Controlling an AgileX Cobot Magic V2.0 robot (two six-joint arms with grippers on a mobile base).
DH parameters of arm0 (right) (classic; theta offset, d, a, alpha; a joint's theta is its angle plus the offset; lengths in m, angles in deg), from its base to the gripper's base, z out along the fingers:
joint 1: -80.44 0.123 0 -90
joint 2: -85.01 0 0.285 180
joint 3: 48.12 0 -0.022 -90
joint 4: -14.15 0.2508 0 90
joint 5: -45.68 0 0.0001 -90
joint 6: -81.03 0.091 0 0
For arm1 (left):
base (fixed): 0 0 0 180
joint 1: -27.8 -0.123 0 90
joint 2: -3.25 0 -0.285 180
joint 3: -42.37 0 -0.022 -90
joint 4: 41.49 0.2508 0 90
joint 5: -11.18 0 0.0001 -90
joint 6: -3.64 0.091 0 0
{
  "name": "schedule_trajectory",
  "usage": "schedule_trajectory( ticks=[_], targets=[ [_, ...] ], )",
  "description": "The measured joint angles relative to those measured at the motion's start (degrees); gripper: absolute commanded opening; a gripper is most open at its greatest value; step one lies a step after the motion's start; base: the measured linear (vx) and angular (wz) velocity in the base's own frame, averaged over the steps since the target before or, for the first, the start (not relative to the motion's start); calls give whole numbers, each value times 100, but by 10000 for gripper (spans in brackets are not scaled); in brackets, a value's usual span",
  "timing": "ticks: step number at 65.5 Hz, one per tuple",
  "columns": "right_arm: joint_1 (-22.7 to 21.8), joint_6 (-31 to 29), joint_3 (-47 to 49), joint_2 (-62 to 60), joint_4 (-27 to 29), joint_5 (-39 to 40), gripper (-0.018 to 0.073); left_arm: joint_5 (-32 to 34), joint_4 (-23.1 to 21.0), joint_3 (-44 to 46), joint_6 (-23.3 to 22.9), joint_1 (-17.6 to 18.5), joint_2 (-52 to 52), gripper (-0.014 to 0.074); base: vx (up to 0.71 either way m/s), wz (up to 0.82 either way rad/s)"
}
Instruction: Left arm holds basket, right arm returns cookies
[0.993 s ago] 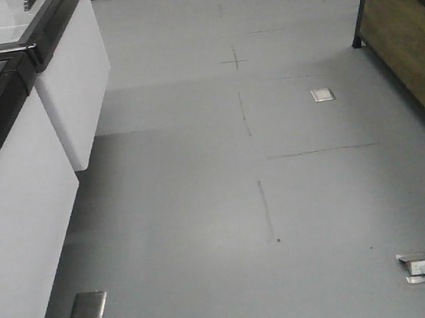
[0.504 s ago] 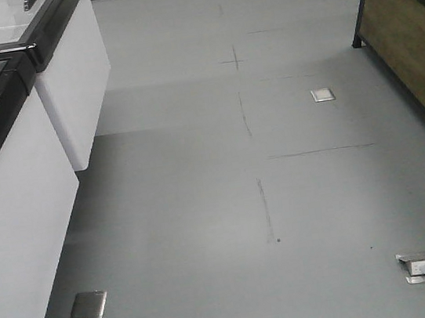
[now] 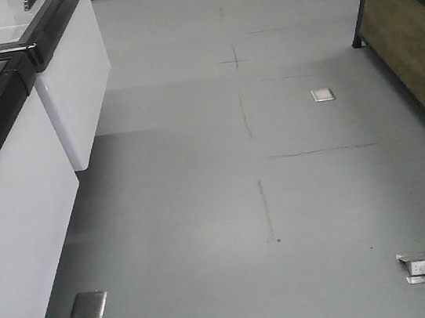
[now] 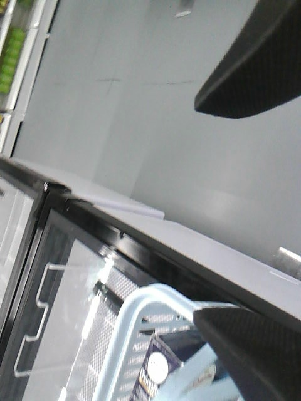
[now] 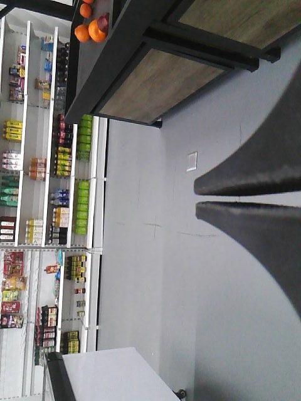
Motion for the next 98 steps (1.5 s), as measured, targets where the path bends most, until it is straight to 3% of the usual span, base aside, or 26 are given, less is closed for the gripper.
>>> schedule_trajectory(
  ticks=[9, 25, 40, 59, 77, 86, 98],
  targets=[
    [0, 0, 0, 0, 0, 0, -6, 80, -245, 0, -288, -704, -210, 575, 0, 0],
    [0, 0, 0, 0, 0, 0, -6, 263, -1240, 0, -816, -1873, -569, 575, 0, 0],
    [0, 0, 0, 0, 0, 0, -6, 479, -2181, 0, -1314, -2437, -585, 531, 0, 0],
    [0, 0, 0, 0, 0, 0, -6, 1481, -3202, -779, -2489, -2767, -581, 516, 0, 0],
    [0, 0, 0, 0, 0, 0, -6, 2810, -3979, -1539, -2587, -2767, -578, 516, 0, 0],
    [0, 0, 0, 0, 0, 0, -6, 3452, -4031, -1598, -2587, -2767, -555, 516, 0, 0],
    [0, 0, 0, 0, 0, 0, -6, 3711, -4055, -1598, -2587, -2767, -323, 516, 0, 0]
  ],
)
